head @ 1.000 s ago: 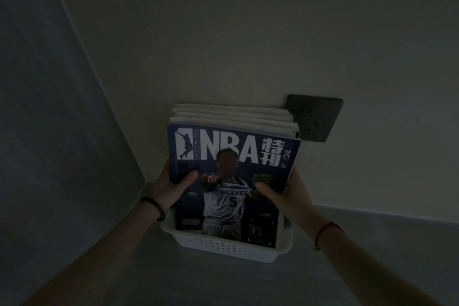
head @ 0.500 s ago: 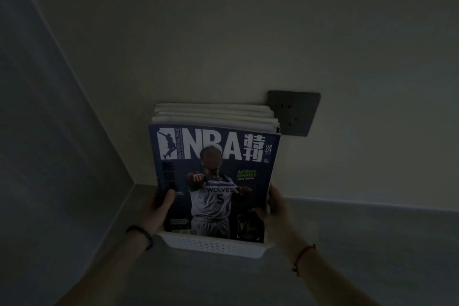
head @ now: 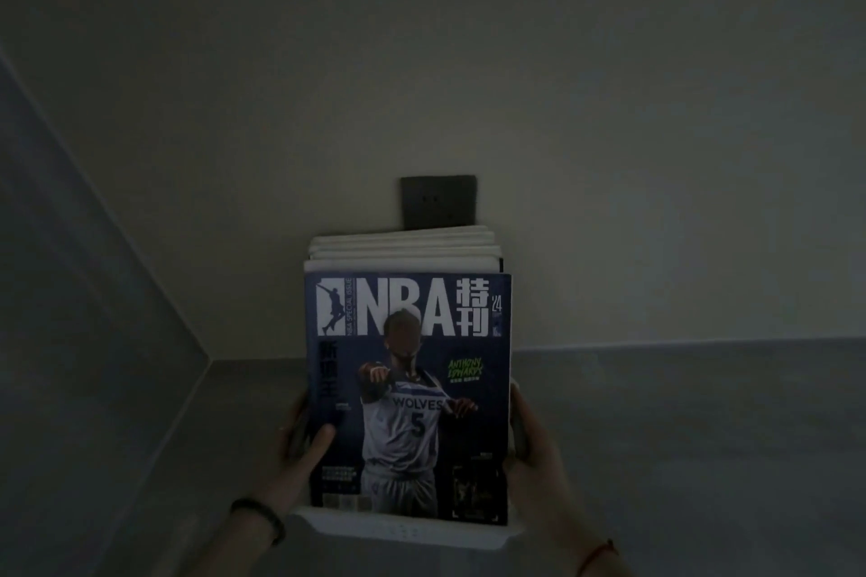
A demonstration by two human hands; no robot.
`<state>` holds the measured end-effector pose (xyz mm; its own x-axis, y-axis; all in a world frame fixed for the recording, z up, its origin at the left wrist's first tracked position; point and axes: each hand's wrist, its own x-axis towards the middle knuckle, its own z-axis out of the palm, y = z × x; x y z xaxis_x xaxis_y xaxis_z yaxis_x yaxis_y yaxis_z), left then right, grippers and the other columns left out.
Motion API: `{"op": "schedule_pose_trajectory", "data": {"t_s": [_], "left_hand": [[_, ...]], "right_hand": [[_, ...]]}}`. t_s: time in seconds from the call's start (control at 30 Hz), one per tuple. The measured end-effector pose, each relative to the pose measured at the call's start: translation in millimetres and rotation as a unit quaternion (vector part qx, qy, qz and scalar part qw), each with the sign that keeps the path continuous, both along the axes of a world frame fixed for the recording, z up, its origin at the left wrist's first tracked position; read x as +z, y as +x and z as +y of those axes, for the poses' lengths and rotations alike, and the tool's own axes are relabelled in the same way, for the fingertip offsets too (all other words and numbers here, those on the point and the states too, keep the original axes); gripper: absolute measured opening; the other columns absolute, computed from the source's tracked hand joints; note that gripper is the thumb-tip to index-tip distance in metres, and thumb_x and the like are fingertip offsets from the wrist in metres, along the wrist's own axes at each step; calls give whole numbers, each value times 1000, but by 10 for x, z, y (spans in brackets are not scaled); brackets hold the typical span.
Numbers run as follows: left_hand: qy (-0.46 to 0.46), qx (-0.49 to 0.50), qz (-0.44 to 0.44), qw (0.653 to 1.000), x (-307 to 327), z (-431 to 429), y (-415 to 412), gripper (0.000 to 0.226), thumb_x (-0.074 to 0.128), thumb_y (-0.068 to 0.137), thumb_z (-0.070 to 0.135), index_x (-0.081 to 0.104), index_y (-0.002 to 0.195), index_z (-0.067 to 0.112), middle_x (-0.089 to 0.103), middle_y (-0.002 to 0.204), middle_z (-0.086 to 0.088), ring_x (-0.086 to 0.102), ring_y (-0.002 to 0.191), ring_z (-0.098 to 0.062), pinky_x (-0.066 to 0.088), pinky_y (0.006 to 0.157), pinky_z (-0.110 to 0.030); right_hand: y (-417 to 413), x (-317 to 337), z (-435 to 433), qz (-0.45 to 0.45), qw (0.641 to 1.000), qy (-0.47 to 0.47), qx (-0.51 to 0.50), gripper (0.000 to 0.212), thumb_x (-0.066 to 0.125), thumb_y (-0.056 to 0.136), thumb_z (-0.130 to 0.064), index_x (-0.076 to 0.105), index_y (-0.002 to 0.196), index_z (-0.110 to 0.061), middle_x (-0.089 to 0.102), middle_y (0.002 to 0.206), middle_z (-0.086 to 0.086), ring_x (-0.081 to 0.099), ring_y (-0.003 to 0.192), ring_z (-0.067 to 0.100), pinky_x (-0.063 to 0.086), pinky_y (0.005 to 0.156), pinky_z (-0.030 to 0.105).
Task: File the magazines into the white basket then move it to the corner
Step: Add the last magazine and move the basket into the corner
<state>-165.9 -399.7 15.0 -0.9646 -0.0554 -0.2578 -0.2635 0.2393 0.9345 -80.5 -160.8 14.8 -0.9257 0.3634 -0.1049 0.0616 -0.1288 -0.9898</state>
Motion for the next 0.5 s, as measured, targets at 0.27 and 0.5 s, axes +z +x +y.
{"op": "schedule_pose_trajectory", "data": {"t_s": [0.27, 0.5], "left_hand": [[45, -70, -23, 996, -104, 449, 266, 65, 54, 82, -10, 31, 139, 10, 34, 148, -9, 34, 133, -29, 31, 109, -45], [-2, 67, -17, 998, -90, 628, 336, 47, 61, 82, 2, 46, 126, 7, 58, 103, -10, 55, 103, -30, 36, 106, -47]], "right_hand": [[396, 139, 746, -125, 977, 123, 120, 99, 81, 54, -39, 22, 133, -43, 44, 115, -19, 44, 109, 4, 45, 86, 15], [-350, 466, 1133, -76, 973, 116, 182, 123, 84, 39, -51, 16, 140, -32, 48, 132, -14, 49, 118, 9, 51, 91, 28]]}}
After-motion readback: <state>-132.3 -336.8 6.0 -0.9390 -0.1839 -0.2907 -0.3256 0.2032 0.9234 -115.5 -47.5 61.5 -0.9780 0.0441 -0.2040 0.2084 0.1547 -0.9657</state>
